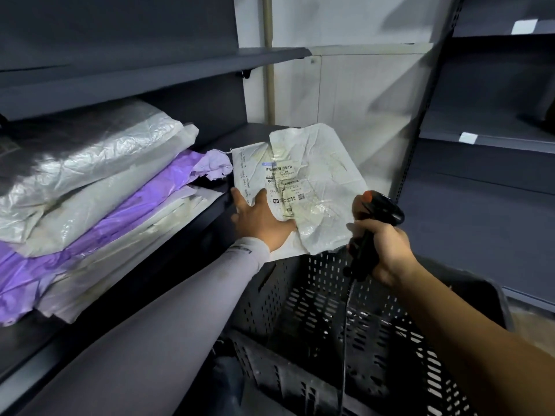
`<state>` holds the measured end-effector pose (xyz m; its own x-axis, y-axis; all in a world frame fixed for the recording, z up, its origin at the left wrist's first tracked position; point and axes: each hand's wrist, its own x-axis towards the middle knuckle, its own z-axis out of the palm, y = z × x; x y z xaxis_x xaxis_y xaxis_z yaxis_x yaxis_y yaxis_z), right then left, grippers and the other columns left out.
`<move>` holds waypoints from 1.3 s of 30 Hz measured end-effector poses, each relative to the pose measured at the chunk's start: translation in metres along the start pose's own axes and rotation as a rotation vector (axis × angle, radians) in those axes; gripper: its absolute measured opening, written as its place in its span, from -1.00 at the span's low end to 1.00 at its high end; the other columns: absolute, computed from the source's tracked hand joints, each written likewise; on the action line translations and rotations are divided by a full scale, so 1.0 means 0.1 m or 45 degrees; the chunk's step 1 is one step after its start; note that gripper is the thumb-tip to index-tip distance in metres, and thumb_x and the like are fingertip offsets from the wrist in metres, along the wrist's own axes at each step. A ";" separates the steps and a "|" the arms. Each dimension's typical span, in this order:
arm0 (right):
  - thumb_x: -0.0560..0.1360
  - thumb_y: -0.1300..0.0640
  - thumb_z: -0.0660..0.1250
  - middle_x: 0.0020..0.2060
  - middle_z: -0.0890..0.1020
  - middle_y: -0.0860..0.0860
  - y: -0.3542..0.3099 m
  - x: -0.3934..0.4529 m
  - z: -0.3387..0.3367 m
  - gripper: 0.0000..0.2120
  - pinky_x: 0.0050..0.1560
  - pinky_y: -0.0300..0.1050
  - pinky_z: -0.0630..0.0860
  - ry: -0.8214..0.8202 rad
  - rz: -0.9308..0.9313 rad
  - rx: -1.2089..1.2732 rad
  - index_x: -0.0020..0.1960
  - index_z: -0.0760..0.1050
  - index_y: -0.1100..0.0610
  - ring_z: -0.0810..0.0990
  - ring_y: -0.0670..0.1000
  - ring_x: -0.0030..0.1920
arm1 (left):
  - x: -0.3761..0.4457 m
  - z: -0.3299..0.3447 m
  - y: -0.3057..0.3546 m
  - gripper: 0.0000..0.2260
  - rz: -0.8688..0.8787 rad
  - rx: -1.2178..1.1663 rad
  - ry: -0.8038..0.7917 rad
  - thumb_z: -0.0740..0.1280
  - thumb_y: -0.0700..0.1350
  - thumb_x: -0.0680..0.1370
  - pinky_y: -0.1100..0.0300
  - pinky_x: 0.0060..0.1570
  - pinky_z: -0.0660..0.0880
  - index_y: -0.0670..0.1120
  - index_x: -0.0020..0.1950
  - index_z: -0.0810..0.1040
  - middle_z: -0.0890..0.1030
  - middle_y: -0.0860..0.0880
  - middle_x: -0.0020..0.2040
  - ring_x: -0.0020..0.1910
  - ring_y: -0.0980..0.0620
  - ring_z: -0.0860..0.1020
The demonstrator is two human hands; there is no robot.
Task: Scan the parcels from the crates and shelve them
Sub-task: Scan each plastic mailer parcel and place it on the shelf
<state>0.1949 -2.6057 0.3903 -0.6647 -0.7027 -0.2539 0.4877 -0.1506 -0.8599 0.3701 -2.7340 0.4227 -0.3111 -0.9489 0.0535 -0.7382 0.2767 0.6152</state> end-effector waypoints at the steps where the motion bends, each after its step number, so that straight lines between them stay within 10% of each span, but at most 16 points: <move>1: 0.46 0.39 0.44 -0.27 0.54 0.20 0.03 0.09 0.05 -0.60 -0.26 0.02 0.49 -0.004 0.004 -0.012 0.28 0.50 0.41 0.49 0.08 -0.37 | 0.08 0.01 -0.02 -0.13 -0.034 0.023 -0.008 0.53 0.24 0.44 -0.05 0.43 0.34 0.13 0.64 0.19 -0.22 -0.13 0.68 0.54 -0.37 0.19; 8: 0.43 0.40 0.45 -0.43 0.45 0.16 0.15 0.70 0.40 -0.68 -0.35 0.00 0.42 -0.099 0.061 -0.085 0.15 0.50 0.40 0.43 0.11 -0.43 | 0.65 0.06 -0.20 -0.29 -0.165 0.227 -0.064 0.42 0.34 0.45 -0.08 0.36 0.40 0.12 0.52 0.35 0.24 -0.13 0.54 0.43 -0.32 0.39; 15: 0.42 0.39 0.43 -0.44 0.45 0.05 0.09 1.23 0.66 -0.68 -0.32 -0.04 0.46 -0.151 0.129 -0.185 0.17 0.58 0.36 0.44 0.03 -0.40 | 0.81 0.08 -0.21 -0.29 -0.021 0.782 -0.033 0.04 0.46 0.57 -0.23 0.41 0.28 0.22 0.66 0.04 0.04 -0.17 0.68 0.58 -0.42 0.13; 24: 0.41 0.33 0.44 -0.43 0.42 0.04 -0.02 1.75 0.95 -0.60 -0.38 -0.08 0.47 -0.236 0.123 -0.294 0.25 0.60 0.32 0.43 0.02 -0.44 | 0.94 0.55 -0.03 -0.43 0.608 0.758 0.057 0.14 0.22 0.68 -0.45 0.47 -0.02 0.28 0.66 0.02 0.08 -0.09 0.70 0.62 -0.37 0.04; 32: 0.49 0.27 0.38 -0.15 0.61 0.19 0.05 2.04 1.27 -0.80 -0.26 -0.06 0.60 -0.414 0.090 -0.177 0.11 0.60 0.27 0.55 0.08 -0.21 | 1.42 0.78 0.15 -0.42 0.309 0.762 -0.020 0.20 -0.06 0.67 -0.47 0.38 0.15 0.32 0.60 0.05 0.09 -0.11 0.67 0.61 -0.41 0.03; 39: 0.45 0.26 0.39 -0.29 0.55 0.09 0.30 2.28 1.43 -0.75 -0.28 -0.06 0.58 -0.445 0.143 -0.233 0.12 0.62 0.25 0.56 0.06 -0.31 | 1.76 0.88 0.05 -0.56 0.215 0.903 0.092 0.13 -0.02 0.69 -0.28 0.36 0.26 0.31 0.54 0.24 0.26 -0.11 0.59 0.56 -0.31 0.19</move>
<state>0.1389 -2.8696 0.3695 -0.3652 -0.9064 -0.2121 0.4168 0.0445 -0.9079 0.2589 -2.8865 0.3657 -0.4329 -0.8853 0.1697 -0.9013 0.4289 -0.0617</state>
